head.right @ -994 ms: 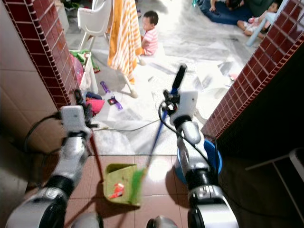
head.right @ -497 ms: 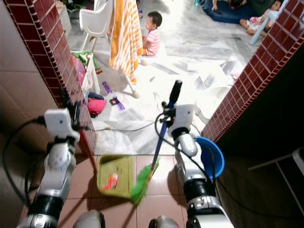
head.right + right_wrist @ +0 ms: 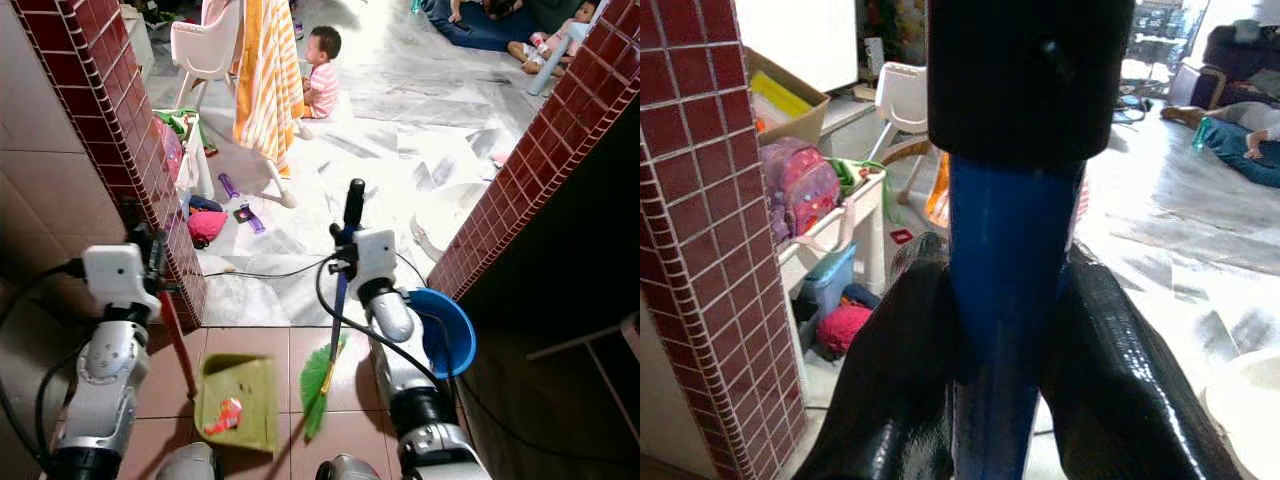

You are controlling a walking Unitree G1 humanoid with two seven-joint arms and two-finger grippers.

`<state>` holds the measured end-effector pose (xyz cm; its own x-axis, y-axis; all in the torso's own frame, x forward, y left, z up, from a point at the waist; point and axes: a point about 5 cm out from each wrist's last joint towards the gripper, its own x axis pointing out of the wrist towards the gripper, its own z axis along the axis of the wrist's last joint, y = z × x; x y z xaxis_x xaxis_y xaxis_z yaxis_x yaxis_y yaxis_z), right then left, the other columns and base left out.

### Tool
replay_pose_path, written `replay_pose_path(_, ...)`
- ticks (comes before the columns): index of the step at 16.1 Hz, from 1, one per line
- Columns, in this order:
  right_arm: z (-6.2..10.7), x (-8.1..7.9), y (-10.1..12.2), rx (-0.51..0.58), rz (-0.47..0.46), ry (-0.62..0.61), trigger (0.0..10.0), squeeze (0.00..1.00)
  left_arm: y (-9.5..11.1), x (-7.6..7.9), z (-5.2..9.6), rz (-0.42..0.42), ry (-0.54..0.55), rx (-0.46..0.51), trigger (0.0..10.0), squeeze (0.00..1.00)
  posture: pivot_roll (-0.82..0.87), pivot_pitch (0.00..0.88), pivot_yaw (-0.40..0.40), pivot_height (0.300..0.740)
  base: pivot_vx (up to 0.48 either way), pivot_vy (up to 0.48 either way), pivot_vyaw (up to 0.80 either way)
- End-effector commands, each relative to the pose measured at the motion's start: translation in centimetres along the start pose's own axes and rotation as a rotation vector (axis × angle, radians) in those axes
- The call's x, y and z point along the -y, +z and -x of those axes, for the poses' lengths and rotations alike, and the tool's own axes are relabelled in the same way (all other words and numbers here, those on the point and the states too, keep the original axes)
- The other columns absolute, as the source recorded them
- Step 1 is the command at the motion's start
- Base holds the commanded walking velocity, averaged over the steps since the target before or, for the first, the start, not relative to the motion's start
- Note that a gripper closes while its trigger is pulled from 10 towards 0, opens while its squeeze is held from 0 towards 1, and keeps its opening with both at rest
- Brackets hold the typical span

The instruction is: Sweep floor

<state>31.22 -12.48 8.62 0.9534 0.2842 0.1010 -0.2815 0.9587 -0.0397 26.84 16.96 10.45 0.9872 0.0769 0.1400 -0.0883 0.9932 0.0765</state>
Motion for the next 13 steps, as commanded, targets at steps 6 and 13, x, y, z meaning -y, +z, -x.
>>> replay_pose_path(6, 0.3, 1.1, 1.2, 0.066, -0.023, -0.050, 10.0, 0.00, 1.7, 0.7, -0.5, 0.032, -0.019, 0.029, 10.0, 0.00, 0.01, 0.000, -0.041, 0.740, 0.000, 0.000, 0.00)
replay_pose_path(13, 0.7, 1.6, 0.6, 0.049, -0.158, -0.210, 10.0, 0.00, 1.0, 1.2, -0.8, -0.008, -0.085, -0.013, 10.0, 0.00, 0.00, 0.000, 0.022, 0.740, 0.000, 0.000, 0.00)
